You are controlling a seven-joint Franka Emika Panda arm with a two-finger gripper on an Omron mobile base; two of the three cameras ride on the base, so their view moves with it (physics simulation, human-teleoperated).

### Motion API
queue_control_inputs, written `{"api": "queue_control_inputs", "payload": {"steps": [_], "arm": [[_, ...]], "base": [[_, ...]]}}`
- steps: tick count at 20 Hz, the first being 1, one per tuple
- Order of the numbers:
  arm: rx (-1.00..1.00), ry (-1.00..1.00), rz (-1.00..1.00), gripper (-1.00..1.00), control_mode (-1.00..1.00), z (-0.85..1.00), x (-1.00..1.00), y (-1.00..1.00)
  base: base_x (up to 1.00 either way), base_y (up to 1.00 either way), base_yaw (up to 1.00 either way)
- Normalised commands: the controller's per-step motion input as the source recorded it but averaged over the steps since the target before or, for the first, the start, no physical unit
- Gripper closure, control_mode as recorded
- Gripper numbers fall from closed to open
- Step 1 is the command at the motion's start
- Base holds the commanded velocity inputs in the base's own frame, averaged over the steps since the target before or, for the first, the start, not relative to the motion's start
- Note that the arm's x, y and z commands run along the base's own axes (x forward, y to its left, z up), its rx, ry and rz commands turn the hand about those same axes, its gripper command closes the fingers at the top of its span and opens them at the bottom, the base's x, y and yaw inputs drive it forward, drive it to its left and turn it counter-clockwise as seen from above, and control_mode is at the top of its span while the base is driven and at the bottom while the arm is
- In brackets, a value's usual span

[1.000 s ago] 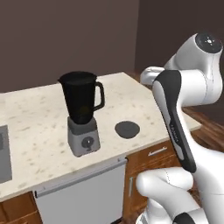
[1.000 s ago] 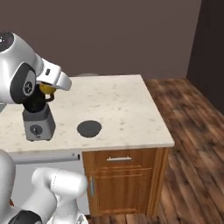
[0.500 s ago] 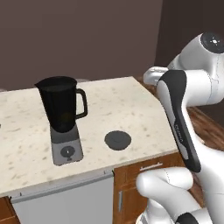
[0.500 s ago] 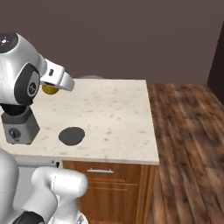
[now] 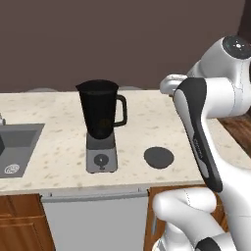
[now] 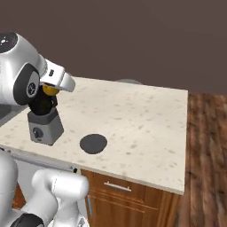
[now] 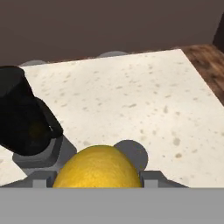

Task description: Grab the lemons from the fridge, place them in the blender, close the lid, and turn on the blender to create a marinade.

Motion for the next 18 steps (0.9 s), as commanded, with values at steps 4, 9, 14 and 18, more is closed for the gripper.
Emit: {"api": "queue_control_inputs", "payload": {"steps": [4,9,14,18], "arm": [[0.00,0.00,0.00,1.00,1.00,0.00,0.00,0.00],[0.00,0.00,0.00,1.00,1.00,0.00,0.00,0.00],[0.00,0.00,0.00,1.00,1.00,0.00,0.00,0.00],[0.00,0.00,0.00,1.00,1.00,0.00,0.00,0.00]], "base": [[0.19,-0.05,0.41],[0.22,-0.18,0.19],[0.36,-0.12,0.15],[0.34,-0.06,0.08]]}}
